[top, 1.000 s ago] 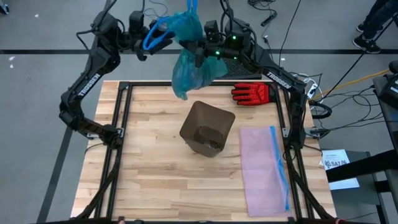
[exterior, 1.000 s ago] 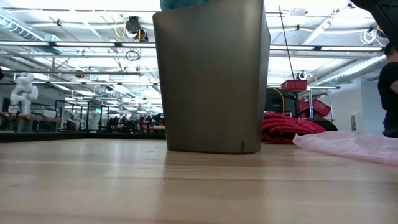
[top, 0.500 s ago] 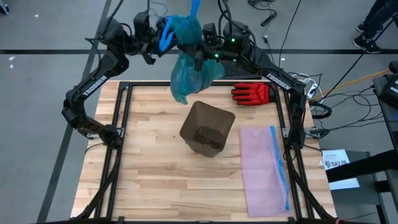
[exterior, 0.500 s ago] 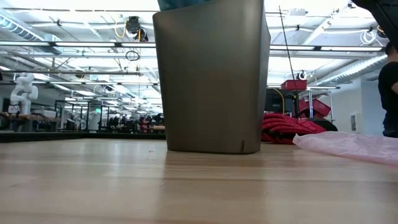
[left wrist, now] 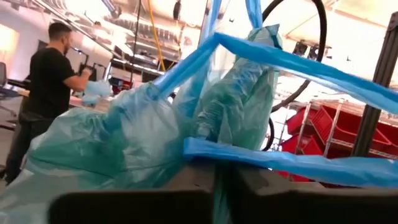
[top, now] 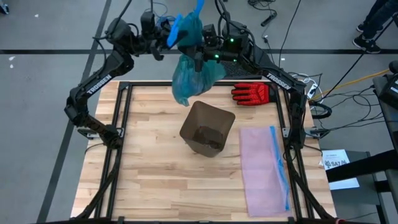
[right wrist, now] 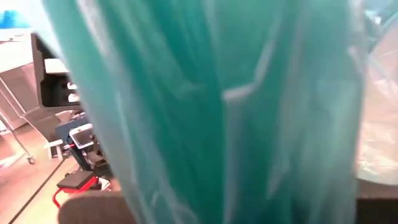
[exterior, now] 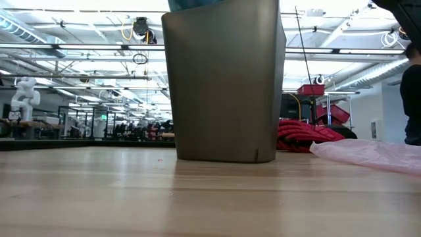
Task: Place trash/remove bag and relplace
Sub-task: Remove the blue trash bag from the trash bin
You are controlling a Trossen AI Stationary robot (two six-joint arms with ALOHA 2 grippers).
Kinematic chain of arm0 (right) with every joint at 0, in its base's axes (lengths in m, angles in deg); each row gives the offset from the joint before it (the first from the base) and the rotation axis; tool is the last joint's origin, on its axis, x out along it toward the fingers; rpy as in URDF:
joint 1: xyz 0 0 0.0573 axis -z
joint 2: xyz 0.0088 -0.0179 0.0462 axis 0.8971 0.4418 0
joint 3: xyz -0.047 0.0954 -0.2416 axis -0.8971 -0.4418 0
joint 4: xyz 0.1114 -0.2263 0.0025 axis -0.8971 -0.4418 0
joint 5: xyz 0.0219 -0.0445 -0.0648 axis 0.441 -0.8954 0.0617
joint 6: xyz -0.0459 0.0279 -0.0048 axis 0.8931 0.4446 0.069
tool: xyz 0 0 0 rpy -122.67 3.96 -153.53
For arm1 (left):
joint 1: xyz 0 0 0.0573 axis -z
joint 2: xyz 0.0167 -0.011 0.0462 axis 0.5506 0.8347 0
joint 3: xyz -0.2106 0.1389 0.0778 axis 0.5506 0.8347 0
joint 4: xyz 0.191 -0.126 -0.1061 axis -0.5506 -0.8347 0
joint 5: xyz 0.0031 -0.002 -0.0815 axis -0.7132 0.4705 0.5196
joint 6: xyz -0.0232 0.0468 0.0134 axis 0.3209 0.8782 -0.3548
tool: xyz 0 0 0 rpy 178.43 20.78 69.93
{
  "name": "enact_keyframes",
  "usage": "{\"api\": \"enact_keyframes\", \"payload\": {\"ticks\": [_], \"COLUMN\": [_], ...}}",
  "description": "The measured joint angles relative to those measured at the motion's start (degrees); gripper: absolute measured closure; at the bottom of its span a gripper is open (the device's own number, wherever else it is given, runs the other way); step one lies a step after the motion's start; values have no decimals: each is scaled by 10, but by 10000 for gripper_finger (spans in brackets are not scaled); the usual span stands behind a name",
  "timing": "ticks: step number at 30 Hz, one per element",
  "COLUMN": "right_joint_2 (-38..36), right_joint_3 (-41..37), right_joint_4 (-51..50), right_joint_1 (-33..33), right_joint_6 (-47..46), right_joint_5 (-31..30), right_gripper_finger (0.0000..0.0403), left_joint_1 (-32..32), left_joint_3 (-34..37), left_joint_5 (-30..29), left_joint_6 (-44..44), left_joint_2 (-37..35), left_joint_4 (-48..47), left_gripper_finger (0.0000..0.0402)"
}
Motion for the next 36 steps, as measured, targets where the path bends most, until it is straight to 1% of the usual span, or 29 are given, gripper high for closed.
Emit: {"api": "enact_keyframes", "payload": {"ticks": [1, 7, 11, 14, 16, 19, 23, 27, 31, 36], "right_joint_2": [0, 0, 0, 0, 0, 0, 0, 0, 0, 0], "right_joint_3": [0, 0, 0, 0, 0, 0, 0, 0, 0, 0], "right_joint_4": [0, -6, -29, -51, -75, -101, -104, -108, -123, -130], "right_joint_1": [0, 0, 0, -1, 0, -1, -2, -1, 5, 11], "right_joint_6": [0, 0, 0, 0, 0, -2, -16, -16, -11, 0], "right_joint_5": [0, 0, 0, 0, 0, 0, -5, -17, -20, -19], "right_gripper_finger": [403, 401, 379, 346, 317, 263, 187, 126, 94, 89], "left_joint_1": [0, -1, -14, -32, -43, -49, -51, -51, -52, -55], "left_joint_3": [0, 0, 0, -4, -7, -8, -8, -8, -8, -8], "left_joint_5": [-1, -13, -31, -32, -32, -31, -30, -31, -32, -32], "left_joint_6": [1, 10, 14, 14, 17, 39, 62, 73, 97, 116], "left_joint_2": [0, 0, -6, -8, -11, -19, -23, -24, -30, -38], "left_joint_4": [0, -1, 2, -1, -8, -29, -68, -85, -120, -178], "left_gripper_finger": [390, 399, 400, 400, 401, 401, 401, 401, 401, 401]}}
